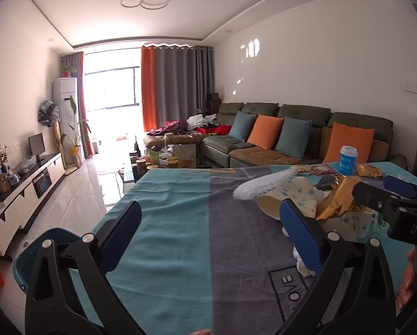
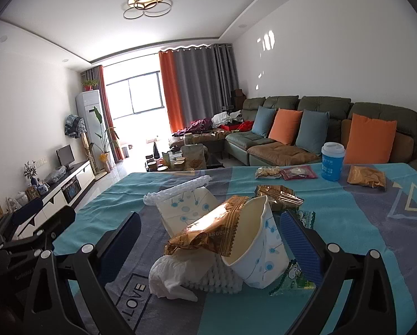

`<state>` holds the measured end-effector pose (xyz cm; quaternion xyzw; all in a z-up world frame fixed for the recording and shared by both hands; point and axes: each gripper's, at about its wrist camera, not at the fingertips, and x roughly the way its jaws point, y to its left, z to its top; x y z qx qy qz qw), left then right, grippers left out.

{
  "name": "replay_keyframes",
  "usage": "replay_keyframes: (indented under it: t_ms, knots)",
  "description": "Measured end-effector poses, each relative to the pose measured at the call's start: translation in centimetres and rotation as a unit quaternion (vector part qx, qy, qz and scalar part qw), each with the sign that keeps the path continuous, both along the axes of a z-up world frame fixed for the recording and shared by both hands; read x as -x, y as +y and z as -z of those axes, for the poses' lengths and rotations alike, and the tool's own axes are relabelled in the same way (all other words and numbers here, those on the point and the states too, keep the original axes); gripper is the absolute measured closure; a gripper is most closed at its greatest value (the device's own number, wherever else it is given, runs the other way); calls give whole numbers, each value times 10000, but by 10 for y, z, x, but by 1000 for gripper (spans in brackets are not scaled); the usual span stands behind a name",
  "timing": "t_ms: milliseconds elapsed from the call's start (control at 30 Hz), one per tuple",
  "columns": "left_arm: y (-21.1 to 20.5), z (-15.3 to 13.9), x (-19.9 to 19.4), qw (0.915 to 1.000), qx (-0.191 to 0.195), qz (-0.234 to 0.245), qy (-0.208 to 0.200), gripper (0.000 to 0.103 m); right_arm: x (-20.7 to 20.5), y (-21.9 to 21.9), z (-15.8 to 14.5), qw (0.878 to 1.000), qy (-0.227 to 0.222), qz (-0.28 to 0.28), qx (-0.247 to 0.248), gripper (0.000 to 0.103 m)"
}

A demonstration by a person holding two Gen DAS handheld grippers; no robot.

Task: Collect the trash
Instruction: 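Grasp the white tissue with the left tool while the right tool grasps the gold wrapper, then carry the tissue in the left tool while the right tool carries the wrapper to the teal bin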

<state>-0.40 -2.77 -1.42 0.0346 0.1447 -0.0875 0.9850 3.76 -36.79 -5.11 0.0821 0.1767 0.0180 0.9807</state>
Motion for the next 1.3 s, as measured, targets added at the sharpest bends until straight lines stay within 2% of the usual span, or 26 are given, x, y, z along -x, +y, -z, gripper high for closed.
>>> replay_keyframes:
  t_ms: [267, 367, 467, 567, 733, 833, 867, 900, 1100, 1233, 1300]
  knots:
    - [-20, 19, -19, 9966, -3, 609, 559, 6, -8, -3, -4, 9997, 101, -202, -59, 28]
    - [-28, 25, -25, 9938, -31, 832, 736, 6, -9, -4, -6, 9995, 105, -282, -43, 33]
    - [-37, 31, -30, 9896, -36, 1112, 906, 7, -13, -5, -6, 9992, 160, -360, -8, 42]
    - [-47, 39, -37, 9864, -117, 1258, 1053, 10, -15, -5, -7, 9990, 210, -393, 14, 43]
    - [-60, 48, -53, 9726, -70, 1699, 1582, 20, -24, -8, -4, 9982, 405, -450, 8, 49]
    - [-66, 57, -67, 9638, 4, 1840, 1930, 22, -29, -10, 0, 9973, 541, -500, -76, 54]
    - [-66, 60, -71, 9614, 55, 1876, 2012, 24, -29, -11, 1, 9970, 564, -523, -96, 60]
    - [-67, 63, -75, 9588, 106, 1921, 2091, 29, -30, -11, 2, 9968, 587, -538, -109, 67]
    - [-66, 79, -99, 9459, 345, 2129, 2425, 53, -30, -14, 4, 9958, 585, -648, -278, 80]
    - [-64, 84, -109, 9384, 502, 2250, 2574, 86, -27, -13, 0, 9948, 519, -792, -381, 85]
    - [-61, 85, -111, 9403, 517, 2237, 2511, 88, -26, -12, -4, 9945, 451, -865, -385, 87]
